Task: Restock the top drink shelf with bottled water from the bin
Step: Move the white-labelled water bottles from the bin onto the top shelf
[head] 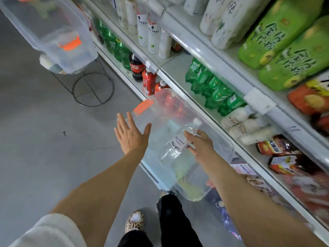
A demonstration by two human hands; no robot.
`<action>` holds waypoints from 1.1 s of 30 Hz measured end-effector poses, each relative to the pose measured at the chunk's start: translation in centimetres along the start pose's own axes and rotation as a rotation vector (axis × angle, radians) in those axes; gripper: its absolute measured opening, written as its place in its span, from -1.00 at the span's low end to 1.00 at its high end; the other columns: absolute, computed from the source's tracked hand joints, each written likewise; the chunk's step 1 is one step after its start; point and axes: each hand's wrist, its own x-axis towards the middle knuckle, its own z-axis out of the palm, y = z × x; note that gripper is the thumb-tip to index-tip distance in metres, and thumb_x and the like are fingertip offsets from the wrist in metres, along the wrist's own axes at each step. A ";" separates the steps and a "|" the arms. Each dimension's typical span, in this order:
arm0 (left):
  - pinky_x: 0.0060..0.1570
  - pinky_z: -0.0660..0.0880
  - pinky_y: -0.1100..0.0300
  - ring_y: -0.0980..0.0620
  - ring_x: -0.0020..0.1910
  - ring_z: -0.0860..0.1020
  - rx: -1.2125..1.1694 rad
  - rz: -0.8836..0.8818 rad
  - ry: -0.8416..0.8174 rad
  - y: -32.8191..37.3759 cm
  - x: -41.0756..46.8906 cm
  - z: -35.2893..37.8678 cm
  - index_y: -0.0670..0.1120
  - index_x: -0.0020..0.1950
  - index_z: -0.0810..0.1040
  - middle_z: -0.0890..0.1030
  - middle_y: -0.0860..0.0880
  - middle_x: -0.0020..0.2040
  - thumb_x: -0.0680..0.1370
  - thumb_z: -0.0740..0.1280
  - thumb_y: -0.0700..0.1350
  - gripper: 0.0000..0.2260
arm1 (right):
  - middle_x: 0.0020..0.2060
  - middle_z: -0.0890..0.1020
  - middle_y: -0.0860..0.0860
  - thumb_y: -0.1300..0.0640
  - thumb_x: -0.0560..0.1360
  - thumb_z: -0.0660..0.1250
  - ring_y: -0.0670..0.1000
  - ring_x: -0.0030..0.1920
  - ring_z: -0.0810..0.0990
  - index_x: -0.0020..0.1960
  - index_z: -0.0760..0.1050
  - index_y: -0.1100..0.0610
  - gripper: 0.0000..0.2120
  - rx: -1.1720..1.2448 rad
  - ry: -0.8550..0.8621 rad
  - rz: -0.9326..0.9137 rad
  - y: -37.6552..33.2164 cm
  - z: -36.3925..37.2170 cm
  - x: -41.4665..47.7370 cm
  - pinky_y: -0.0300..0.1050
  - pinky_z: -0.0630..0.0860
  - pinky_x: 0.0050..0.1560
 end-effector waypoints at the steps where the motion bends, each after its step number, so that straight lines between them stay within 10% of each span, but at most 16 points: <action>1: 0.57 -0.14 -0.04 -0.06 0.61 -0.09 -0.016 0.015 -0.022 0.5 -0.8 -1.0 -0.04 0.63 -0.01 -0.09 -0.12 0.64 0.57 0.17 0.33 -0.22 | 0.04 0.67 0.08 0.27 0.44 0.56 0.00 -0.07 0.69 0.20 0.54 0.13 -0.62 0.028 0.008 -0.023 -0.4 -0.7 -1.7 -0.04 0.66 -0.08; 6: 0.50 0.15 -0.14 -0.13 0.57 0.13 -0.236 0.215 -0.188 5.6 -5.6 -6.7 -0.05 0.60 0.16 0.15 -0.11 0.60 0.61 0.19 0.26 -0.34 | 0.11 0.69 0.10 0.27 0.44 0.56 0.04 0.02 0.68 0.31 0.55 0.17 -0.54 0.116 0.071 -0.155 -3.2 -4.3 -10.9 0.06 0.63 0.14; 13: 0.32 0.28 0.08 -0.15 0.38 0.40 -0.561 0.482 -0.446 16.7 -15.0 -13.9 -0.13 0.43 0.46 0.49 -0.20 0.39 0.67 0.14 0.14 -0.54 | -0.08 0.74 -0.09 0.20 0.45 0.57 -0.03 0.01 0.67 0.10 0.63 0.02 -0.73 0.174 0.185 -0.421 -10.2 -11.3 -23.6 -0.10 0.58 -0.04; 18: 0.32 0.25 0.14 -0.04 0.45 0.36 -0.695 0.694 -0.595 24.3 -22.1 -19.8 0.04 0.48 0.43 0.42 -0.03 0.48 0.66 0.04 0.24 -0.51 | 0.07 0.73 0.07 0.18 0.46 0.55 0.13 0.07 0.70 0.28 0.61 0.11 -0.60 0.204 0.284 -0.648 -16.6 -16.5 -32.8 0.11 0.62 0.12; 29: 0.28 0.19 0.35 0.41 0.30 0.27 -0.883 1.187 -0.926 40.9 -33.9 -30.9 0.34 0.52 0.22 0.26 0.46 0.35 0.66 -0.03 0.29 -0.58 | -0.15 0.76 0.00 0.19 0.46 0.54 -0.06 -0.22 0.73 0.08 0.67 0.11 -0.79 0.153 0.406 -1.087 -32.7 -27.0 -53.0 -0.23 0.59 -0.36; 33: 0.19 0.37 0.51 0.28 0.27 0.45 -0.911 1.252 -0.936 47.9 -37.0 -33.6 0.31 0.43 0.28 0.41 0.31 0.35 0.68 0.04 0.19 -0.69 | -0.19 0.76 -0.07 0.18 0.45 0.56 -0.13 -0.24 0.73 0.03 0.68 0.07 -0.83 0.099 0.393 -1.213 -38.5 -30.1 -57.4 -0.23 0.62 -0.31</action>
